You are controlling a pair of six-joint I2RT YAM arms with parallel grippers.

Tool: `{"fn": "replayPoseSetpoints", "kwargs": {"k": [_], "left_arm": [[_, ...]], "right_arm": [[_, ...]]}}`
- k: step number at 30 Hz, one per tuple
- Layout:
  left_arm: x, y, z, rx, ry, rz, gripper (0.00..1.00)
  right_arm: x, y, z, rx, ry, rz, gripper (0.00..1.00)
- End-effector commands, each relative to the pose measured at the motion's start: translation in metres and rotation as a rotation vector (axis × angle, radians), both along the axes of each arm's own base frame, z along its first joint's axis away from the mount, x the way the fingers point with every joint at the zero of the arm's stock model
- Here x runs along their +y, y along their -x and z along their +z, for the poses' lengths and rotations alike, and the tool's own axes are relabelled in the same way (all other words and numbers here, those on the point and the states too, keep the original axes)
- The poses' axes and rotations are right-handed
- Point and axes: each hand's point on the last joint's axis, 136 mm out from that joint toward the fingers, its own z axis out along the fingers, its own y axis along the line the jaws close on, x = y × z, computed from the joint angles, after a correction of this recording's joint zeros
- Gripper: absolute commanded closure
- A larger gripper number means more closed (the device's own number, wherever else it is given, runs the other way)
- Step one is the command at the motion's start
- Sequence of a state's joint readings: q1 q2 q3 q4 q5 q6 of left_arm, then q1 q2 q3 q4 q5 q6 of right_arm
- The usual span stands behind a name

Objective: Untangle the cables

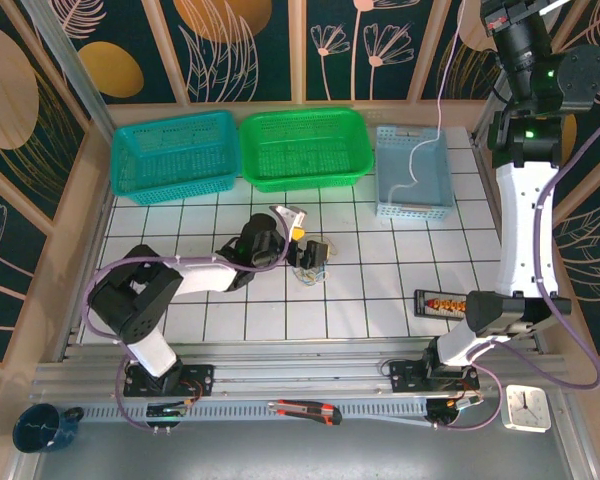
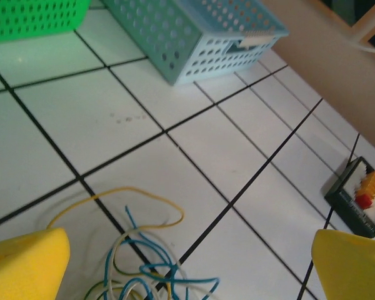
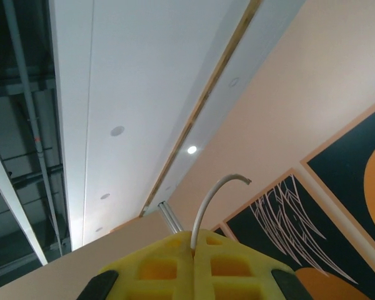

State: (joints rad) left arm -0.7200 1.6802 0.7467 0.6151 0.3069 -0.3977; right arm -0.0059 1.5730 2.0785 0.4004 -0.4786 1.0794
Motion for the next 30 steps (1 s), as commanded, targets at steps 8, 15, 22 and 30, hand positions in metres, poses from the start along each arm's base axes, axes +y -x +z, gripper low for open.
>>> {"fn": "replayPoseSetpoints", "kwargs": {"k": [8, 15, 22, 30], "left_arm": [[0.033, -0.024, 0.046, -0.059, -0.031, 0.238, 0.01], [0.041, -0.028, 0.063, -0.104, -0.046, 0.261, 0.01], [0.039, -0.031, 0.077, -0.126, -0.027, 0.254, 0.01], [0.035, -0.031, 0.079, -0.112, -0.010, 0.236, 0.01]], "right_arm": [[-0.010, -0.029, -0.010, -0.032, -0.009, -0.075, 1.00], [-0.025, -0.072, -0.027, -0.019, 0.004, -0.214, 1.00], [-0.032, -0.122, -0.100, 0.122, 0.058, -0.316, 1.00], [-0.018, -0.140, -0.245, 0.370, 0.119, -0.374, 1.00]]}}
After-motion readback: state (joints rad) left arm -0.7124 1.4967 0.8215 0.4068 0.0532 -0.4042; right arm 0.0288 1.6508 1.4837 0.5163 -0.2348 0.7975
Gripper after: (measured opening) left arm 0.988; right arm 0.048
